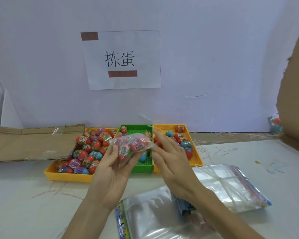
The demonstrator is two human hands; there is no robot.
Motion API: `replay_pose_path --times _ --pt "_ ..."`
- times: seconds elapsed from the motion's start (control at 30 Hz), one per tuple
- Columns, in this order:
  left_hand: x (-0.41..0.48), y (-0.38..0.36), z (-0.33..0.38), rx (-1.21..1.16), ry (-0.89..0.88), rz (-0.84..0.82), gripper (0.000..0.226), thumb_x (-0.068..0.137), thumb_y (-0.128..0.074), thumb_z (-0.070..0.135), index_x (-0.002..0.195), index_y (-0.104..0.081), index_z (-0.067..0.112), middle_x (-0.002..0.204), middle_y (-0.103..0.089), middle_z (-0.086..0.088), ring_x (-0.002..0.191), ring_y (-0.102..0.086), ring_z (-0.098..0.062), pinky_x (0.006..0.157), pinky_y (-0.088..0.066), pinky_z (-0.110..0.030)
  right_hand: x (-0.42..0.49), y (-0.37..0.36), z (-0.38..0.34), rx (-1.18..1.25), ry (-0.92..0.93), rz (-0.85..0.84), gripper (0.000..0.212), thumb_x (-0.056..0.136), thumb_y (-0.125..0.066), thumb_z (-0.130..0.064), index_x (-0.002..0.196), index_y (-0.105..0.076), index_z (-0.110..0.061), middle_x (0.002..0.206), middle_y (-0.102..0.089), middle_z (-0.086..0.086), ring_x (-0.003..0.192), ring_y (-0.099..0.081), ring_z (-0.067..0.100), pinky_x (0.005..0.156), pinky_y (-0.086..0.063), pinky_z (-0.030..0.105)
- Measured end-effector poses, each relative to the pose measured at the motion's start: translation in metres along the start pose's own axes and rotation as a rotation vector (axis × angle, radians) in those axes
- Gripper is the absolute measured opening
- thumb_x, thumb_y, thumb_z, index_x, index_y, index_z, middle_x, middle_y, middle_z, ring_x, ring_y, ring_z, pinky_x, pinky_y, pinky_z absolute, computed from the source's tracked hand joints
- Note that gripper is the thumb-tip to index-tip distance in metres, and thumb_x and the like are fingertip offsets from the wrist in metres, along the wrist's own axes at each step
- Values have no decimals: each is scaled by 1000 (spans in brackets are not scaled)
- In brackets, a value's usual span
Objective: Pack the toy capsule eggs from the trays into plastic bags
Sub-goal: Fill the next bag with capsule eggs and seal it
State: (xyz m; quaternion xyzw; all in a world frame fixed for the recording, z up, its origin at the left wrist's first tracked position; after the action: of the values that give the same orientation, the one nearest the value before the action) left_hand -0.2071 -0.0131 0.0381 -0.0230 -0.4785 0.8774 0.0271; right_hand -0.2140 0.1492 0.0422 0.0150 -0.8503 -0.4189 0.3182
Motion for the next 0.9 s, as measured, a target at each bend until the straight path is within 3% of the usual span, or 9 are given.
replay_pose_path --times 0.1,0.2,0.3,0.4,0.5,0.57,0.67,0.8,0.9 --pt "0 -1 1 110 -105 -24 42 100 -45 21 140 -54 11 133 -67 -16 120 -67 -33 86 -62 -42 2 15 6 278 -161 158 51 99 -38 -47 149 -43 -38 161 -26 -22 147 -19 -8 123 -22 30" --pt "-2 -5 -4 271 -190 -46 43 97 -48 24 140 -54 21 132 -68 -11 120 -67 -31 87 -61 -39 -2 25 -1 469 -133 292 50 98 -48 -41 148 -43 -38 153 -42 -23 141 -33 -10 110 -30 8" --pt "-6 -8 -13 443 -265 -36 42 91 -54 30 133 -59 32 130 -69 -4 117 -69 -25 83 -61 -34 -4 18 -12 673 -106 232 60 98 -50 -48 155 -36 -33 151 -44 -28 141 -40 -3 110 -37 14" --pt "-13 -11 -22 657 -392 -66 38 94 -54 31 131 -59 36 131 -66 3 119 -67 -21 90 -59 -37 -4 -3 -18 643 -169 87 63 102 -43 -55 158 -22 -36 146 -27 -51 141 -23 -19 113 -22 6" --pt "-19 -15 -29 806 -486 -107 37 99 -51 29 134 -57 38 132 -63 15 122 -63 -11 94 -57 -30 -7 -19 -18 629 -245 -32 65 95 -38 -57 156 -27 -36 143 -31 -46 135 -27 -23 115 -26 9" --pt "-20 -14 -31 822 -498 -109 37 99 -51 29 133 -58 40 134 -62 16 124 -62 -9 96 -57 -29 -9 -23 -15 678 -288 -64 57 93 -40 -57 149 -32 -43 134 -37 -50 128 -33 -26 106 -31 4" --pt "-19 -13 -28 813 -465 -104 37 96 -53 31 130 -60 44 131 -64 17 123 -63 -9 93 -58 -31 -9 -25 -14 704 -316 -109 51 93 -37 -60 142 -25 -52 121 -32 -62 121 -27 -35 95 -26 -6" --pt "-17 -13 -23 733 -408 -146 38 93 -55 23 125 -67 41 130 -68 8 123 -65 -17 93 -58 -33 -10 -25 -8 805 -377 -155 69 91 -36 -64 155 -23 -46 152 -25 -40 141 -16 -22 118 -20 12" --pt "-15 -14 -23 628 -328 -183 38 93 -56 19 125 -69 33 129 -70 1 120 -67 -21 85 -59 -30 -8 -24 -2 848 -424 -124 72 89 -39 -62 156 -23 -42 140 -30 -42 130 -29 -28 107 -35 6"
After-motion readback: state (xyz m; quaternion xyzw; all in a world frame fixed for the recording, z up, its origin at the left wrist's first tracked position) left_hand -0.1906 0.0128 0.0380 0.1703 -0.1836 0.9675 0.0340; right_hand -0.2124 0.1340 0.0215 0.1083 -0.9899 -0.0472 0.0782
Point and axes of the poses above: each hand's wrist, its own x-axis towards the middle knuckle, its own y-axis out of the back of the hand, z = x × y, the point moved 5 cm from there along x, towards the middle knuckle
